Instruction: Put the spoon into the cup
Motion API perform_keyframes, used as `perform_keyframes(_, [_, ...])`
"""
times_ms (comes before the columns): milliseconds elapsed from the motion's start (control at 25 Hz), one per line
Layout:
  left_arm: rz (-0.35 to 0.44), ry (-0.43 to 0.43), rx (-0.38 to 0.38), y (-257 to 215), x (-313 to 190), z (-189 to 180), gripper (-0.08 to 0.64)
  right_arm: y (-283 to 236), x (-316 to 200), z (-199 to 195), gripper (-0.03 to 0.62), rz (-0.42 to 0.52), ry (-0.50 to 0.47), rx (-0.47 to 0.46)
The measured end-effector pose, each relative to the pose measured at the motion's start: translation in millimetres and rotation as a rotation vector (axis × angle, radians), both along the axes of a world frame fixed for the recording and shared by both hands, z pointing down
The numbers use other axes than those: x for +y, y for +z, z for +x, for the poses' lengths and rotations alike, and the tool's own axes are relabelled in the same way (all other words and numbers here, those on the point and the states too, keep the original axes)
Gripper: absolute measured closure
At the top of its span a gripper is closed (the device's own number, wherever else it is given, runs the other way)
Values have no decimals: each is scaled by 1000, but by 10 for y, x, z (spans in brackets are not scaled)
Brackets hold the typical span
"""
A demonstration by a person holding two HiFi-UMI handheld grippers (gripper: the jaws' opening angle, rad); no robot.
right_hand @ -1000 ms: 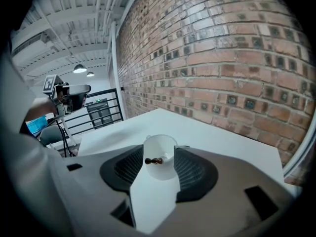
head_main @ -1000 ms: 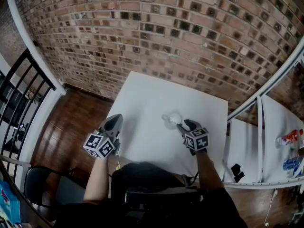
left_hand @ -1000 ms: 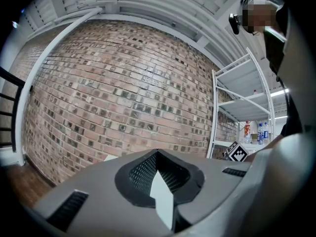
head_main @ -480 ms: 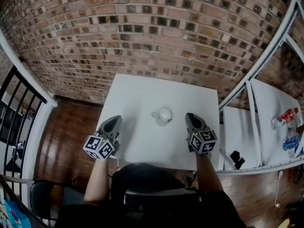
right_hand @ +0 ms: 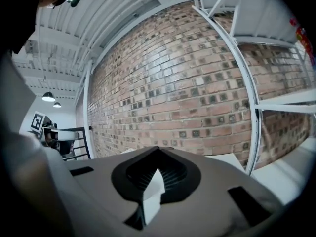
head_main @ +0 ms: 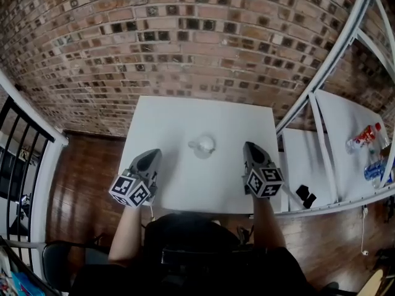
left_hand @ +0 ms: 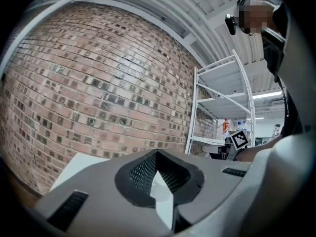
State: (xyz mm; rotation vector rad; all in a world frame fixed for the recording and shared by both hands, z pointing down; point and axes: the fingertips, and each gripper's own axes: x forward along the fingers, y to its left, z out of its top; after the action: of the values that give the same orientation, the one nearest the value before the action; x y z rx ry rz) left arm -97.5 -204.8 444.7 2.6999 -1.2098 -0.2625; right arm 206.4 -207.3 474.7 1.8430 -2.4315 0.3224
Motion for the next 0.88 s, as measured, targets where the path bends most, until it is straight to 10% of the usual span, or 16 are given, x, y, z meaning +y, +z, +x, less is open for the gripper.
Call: perform_keyframes(880, [8, -22, -5, -27, 83, -72, 557, 128, 249, 174, 591, -30, 8, 60])
